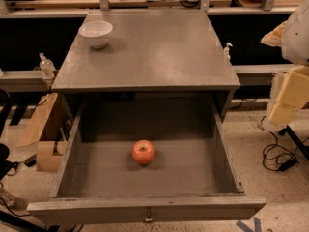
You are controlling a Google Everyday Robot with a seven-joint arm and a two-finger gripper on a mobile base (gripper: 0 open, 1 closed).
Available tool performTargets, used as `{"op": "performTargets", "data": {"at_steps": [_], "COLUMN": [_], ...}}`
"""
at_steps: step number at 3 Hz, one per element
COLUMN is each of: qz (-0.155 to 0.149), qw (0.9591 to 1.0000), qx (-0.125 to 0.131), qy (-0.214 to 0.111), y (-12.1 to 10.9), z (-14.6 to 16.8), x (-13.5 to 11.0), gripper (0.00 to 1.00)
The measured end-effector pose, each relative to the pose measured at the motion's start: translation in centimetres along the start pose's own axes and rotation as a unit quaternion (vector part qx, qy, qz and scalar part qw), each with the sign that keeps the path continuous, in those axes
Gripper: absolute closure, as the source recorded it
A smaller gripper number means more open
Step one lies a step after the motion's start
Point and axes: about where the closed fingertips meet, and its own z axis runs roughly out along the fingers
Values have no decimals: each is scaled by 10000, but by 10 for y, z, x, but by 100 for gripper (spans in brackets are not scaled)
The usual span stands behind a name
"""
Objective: Pick apple from top drawer and place on counter
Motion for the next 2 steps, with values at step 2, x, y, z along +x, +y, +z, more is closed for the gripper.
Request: {"op": "performTargets", "data": {"at_steps": [2], "qz": [17], "qw": [9998], "qx": [6], "qy": [-221], "y": [-1], "z": [10], "x": [0], "gripper": [0]}}
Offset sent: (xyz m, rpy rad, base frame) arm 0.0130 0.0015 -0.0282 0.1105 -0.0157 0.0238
